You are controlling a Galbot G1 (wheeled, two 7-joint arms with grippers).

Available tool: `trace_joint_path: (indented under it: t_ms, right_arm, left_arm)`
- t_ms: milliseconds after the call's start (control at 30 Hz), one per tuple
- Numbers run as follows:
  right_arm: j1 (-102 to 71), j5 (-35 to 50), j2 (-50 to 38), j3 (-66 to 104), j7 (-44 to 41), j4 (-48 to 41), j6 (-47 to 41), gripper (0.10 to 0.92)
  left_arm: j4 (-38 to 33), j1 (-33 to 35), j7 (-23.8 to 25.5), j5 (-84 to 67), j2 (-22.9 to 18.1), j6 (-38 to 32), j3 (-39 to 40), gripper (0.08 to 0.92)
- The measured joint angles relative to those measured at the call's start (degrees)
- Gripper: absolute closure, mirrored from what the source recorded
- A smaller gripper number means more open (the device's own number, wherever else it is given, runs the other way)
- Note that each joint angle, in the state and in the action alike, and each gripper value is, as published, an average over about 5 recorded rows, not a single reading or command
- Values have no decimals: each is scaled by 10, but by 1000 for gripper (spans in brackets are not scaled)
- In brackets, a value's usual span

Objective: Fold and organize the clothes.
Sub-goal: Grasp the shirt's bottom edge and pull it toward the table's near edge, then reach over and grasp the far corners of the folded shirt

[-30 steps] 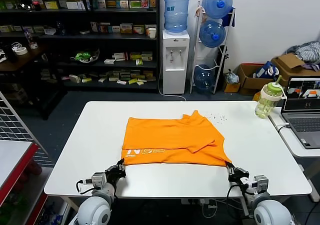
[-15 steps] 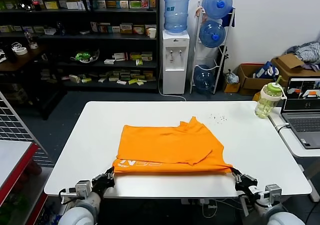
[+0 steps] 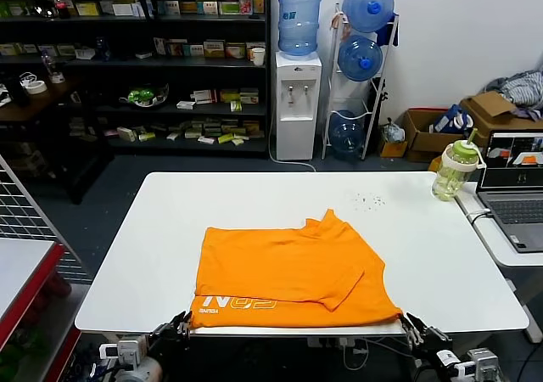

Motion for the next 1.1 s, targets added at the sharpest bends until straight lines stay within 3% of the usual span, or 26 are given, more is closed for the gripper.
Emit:
trace_joint_path:
  t_ms: [267, 500, 900, 1100]
  right_arm:
    - [59, 16, -26, -7, 14, 6, -14, 369]
    - [235, 36, -29, -84, 35, -69, -38, 212]
    - [553, 15, 57, -248, 41, -335, -70, 203]
    - [625, 2, 93, -292, 36, -433, -84, 203]
  left_arm:
    - [-7, -28, 9, -6, 10, 2, -15, 405]
    - [44, -124, 39, -17, -6, 2, -1, 216]
    - [278, -360, 113, -23, -67, 7, 88, 177]
    - [368, -429, 129, -23, -85, 17, 125, 177]
